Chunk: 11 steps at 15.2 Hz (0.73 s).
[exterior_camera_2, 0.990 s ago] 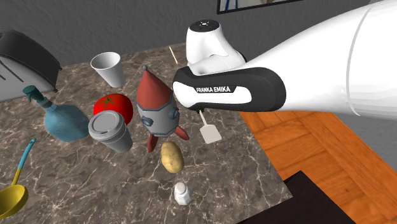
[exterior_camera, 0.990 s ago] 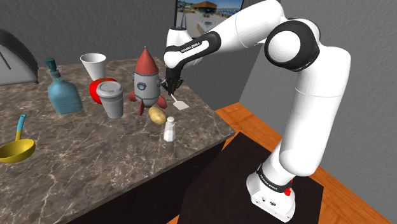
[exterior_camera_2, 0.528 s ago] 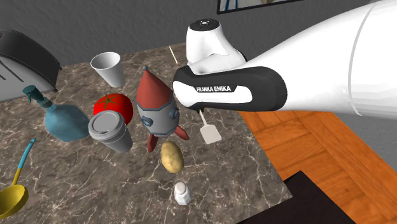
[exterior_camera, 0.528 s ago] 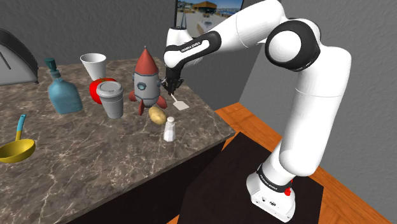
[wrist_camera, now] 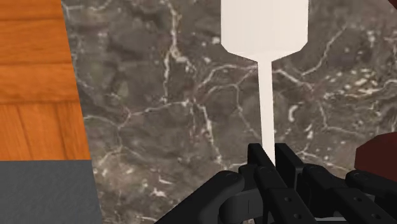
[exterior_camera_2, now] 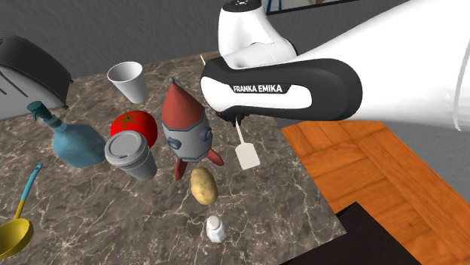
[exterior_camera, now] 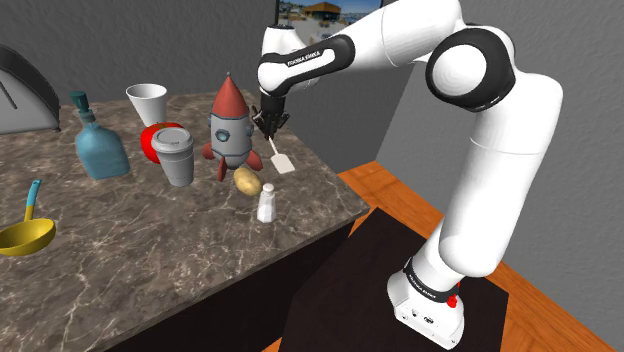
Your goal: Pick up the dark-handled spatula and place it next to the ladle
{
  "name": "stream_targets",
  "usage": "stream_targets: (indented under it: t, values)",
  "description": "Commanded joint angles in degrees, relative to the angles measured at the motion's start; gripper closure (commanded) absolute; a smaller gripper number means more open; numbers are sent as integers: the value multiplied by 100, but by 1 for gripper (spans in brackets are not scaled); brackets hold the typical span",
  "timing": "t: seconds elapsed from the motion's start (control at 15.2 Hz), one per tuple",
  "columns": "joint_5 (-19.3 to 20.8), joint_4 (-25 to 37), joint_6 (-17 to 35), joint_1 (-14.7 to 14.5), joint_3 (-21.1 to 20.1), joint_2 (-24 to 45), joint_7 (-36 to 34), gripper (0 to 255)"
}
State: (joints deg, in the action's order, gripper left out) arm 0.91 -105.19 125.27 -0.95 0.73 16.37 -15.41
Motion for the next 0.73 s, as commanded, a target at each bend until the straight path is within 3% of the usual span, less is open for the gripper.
stream_targets:
  t: [0.0,0.66]
  values:
    - [-2,59,-129,7,4,-68,14,255]
    - [-5,511,-824,6,3,-310,24,255]
